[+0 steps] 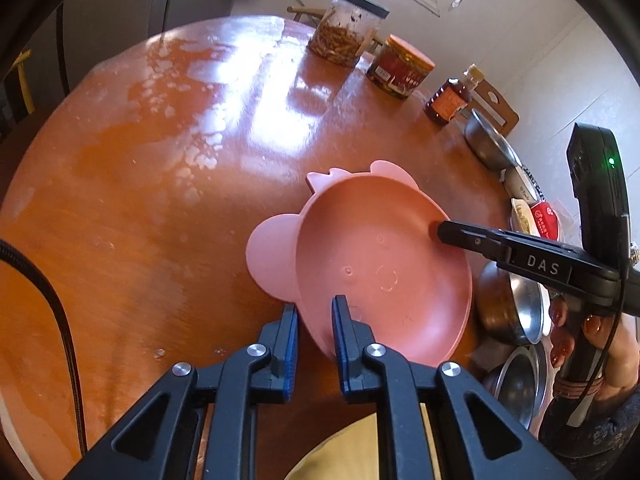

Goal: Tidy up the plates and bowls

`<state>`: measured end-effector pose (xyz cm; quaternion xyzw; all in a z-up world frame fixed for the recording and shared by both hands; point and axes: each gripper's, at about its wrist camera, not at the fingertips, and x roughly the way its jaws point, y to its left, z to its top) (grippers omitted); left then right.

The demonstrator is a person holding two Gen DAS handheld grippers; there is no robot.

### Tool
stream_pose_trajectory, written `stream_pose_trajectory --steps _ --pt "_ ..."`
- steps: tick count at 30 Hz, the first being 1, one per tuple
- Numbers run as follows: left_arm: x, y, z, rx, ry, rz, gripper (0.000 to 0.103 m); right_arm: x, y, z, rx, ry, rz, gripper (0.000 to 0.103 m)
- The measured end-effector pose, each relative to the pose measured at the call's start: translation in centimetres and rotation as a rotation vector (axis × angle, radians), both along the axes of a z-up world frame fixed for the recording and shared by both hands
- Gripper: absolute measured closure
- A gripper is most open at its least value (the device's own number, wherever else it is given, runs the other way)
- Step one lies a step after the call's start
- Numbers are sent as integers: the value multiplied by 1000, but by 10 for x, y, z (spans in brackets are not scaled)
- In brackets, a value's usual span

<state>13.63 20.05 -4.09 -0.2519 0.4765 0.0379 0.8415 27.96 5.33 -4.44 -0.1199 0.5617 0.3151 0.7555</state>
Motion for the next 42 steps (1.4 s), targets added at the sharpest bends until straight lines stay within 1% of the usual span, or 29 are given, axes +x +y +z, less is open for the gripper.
stream_pose_trajectory --steps 5,12,16,22,26,31,37,42 --pt "-10 -1 16 34 -22 6 87 -9 -4 19 55 -16 8 90" --pt "-34 1 37 63 -56 18 87 -35 -12 47 135 -45 24 90" --pt "-49 -2 44 77 -67 18 87 -57 -19 58 164 -60 35 90" --pt "-70 -6 51 96 -90 13 87 -87 -32 64 204 -63 37 90" --pt "-81 -14 53 108 -99 -3 87 -107 -44 66 219 -75 26 89" --pt "-94 -24 48 106 -94 -19 87 -129 -58 62 222 -86 22 88" --pt "-107 -37 42 124 -87 -37 87 -149 -69 46 202 -81 21 87" --pt "-114 -44 35 145 -80 -40 87 -158 -74 30 187 -66 24 87"
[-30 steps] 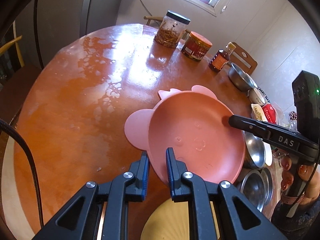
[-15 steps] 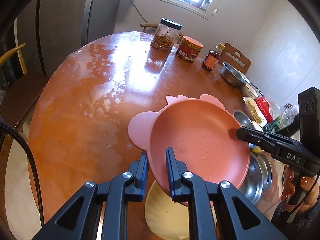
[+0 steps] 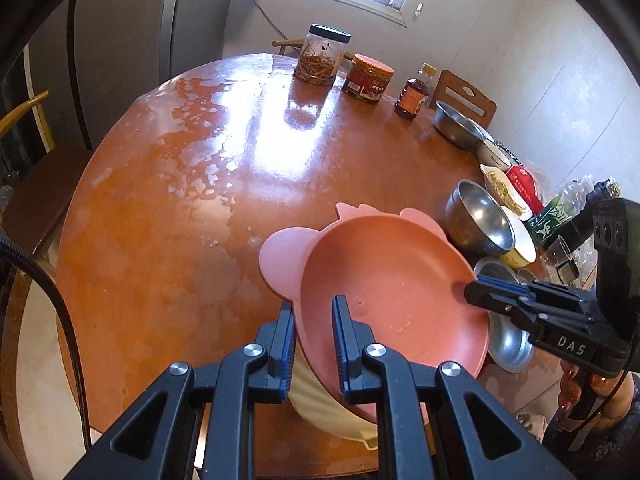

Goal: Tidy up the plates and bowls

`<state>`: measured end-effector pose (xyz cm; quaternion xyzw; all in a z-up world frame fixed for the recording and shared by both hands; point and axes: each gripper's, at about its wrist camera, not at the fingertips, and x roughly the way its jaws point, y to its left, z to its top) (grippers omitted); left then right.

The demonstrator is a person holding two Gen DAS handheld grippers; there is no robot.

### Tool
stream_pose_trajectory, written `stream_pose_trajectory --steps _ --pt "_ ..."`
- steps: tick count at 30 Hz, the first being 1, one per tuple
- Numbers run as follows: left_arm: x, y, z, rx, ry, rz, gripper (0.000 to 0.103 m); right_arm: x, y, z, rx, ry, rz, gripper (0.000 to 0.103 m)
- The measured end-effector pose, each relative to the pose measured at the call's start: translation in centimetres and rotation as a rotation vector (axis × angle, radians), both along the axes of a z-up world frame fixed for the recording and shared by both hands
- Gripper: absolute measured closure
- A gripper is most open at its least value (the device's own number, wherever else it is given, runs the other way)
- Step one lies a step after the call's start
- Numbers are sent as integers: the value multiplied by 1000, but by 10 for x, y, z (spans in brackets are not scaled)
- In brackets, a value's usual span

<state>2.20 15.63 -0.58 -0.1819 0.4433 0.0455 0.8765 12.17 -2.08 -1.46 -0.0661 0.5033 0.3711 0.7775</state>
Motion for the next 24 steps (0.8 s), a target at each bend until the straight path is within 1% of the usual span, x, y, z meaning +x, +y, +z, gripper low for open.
stream_pose_trajectory --steps 5,10,14,17,20,24 --pt "-3 -5 -12 -1 25 4 87 -6 -2 -11 -31 -9 7 87" --pt "-3 -9 -21 5 48 -5 87 -9 -2 -14 -48 -31 10 87" --pt "-3 -8 -24 18 59 3 87 -11 -1 -16 -51 -31 27 87" --pt "-3 -10 -24 28 64 5 87 -12 2 -21 -74 -36 39 87" --pt "-3 -13 -25 44 72 4 87 -13 4 -28 -95 -28 41 87" --pt "-3 -13 -28 47 82 10 87 -13 4 -31 -96 -18 44 87"
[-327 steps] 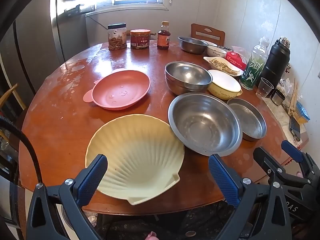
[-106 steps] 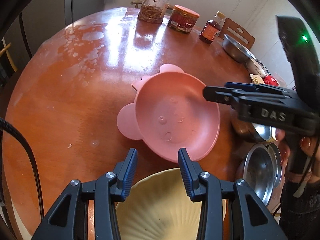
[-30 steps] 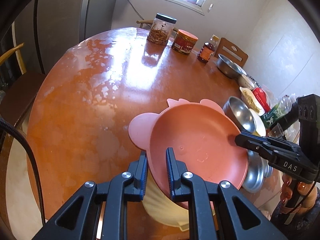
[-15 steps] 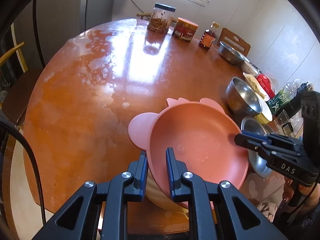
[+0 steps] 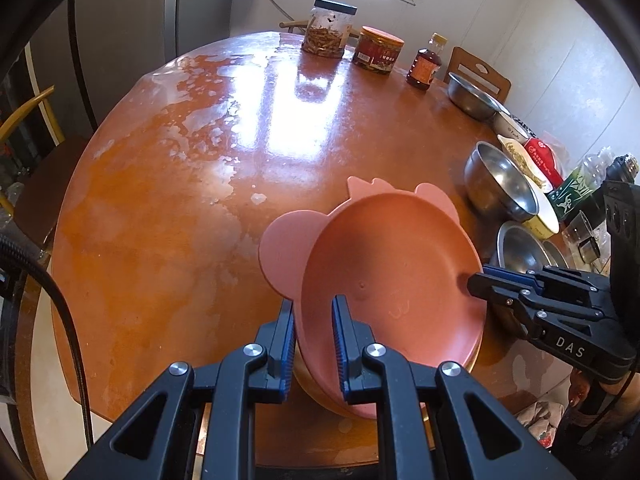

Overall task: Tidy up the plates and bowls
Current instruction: 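Open the left tool and release the stacked plate and bowl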

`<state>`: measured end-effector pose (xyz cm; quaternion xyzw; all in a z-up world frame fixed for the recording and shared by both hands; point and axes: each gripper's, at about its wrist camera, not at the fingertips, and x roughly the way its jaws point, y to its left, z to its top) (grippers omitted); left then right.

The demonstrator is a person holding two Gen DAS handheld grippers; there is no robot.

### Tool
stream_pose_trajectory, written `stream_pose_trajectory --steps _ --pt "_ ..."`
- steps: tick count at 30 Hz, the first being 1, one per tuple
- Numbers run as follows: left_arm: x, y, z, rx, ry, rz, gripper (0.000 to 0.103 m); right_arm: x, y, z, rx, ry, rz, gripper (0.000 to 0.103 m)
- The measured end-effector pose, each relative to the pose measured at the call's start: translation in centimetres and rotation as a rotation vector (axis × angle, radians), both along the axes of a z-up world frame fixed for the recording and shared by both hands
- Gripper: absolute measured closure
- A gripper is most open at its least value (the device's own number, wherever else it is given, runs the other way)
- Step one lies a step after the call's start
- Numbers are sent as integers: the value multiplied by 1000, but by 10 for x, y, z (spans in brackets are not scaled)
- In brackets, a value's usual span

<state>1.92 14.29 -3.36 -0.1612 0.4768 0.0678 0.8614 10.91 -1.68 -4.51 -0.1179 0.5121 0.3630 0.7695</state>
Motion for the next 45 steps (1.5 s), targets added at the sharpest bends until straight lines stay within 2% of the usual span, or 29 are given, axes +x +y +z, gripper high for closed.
stream_pose_trajectory --steps 11,24,32,37,42,45 --pt "-1 -3 0 2 21 -11 87 -1 -3 9 17 -5 7 87" --pt "-2 -7 -4 32 24 -17 86 0 -1 1 5 5 3 84" --pt "-3 -10 -2 62 40 -26 85 -2 4 0 -8 0 14 81" --pt "-5 -11 1 107 53 -25 85 -3 8 -3 -14 8 21 81" --pt "-6 -7 0 104 59 -28 75 -3 10 -5 -17 11 27 80" --pt "-6 -9 -1 109 61 -33 73 -2 11 -6 -17 15 26 79"
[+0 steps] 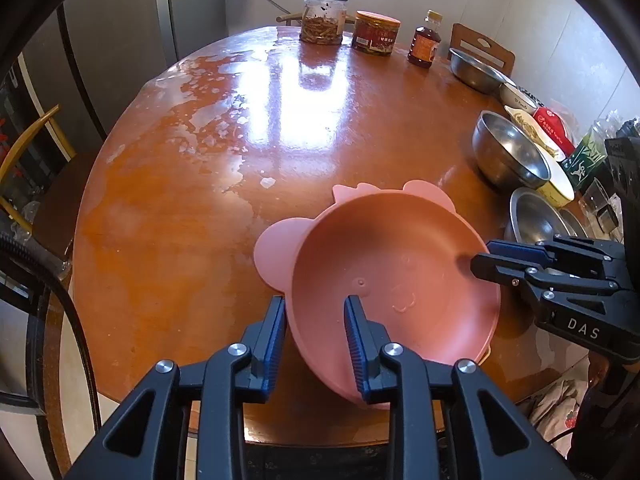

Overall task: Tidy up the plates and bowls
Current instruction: 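Open the left tool and release the stacked plate and bowl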

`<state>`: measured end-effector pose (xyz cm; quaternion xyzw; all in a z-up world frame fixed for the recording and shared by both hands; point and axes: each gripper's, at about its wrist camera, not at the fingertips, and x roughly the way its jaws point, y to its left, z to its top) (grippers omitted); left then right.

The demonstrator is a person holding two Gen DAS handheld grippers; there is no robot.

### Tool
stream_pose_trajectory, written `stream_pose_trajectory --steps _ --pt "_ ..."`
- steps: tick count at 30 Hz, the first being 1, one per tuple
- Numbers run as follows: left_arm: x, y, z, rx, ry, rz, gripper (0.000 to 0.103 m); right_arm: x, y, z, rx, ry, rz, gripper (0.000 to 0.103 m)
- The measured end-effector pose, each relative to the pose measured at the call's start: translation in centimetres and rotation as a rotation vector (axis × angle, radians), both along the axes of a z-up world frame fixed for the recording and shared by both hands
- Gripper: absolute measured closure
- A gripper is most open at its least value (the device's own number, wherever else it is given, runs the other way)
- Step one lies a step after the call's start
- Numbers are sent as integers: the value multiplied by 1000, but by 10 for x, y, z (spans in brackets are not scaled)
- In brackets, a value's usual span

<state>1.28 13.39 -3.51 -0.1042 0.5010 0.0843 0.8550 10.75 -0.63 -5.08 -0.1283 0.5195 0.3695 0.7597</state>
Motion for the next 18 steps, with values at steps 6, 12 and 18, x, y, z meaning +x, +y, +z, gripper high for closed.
stream_pose_trajectory --steps 6,12,18 --pt "1 0 -8 -4 21 -1 72 -1 -1 1 13 -2 -1 74" --pt "3 3 -14 -17 19 5 72 -4 -5 5 24 -6 -16 73" --pt "5 5 -19 -18 24 19 63 -4 -11 9 38 -12 -45 71"
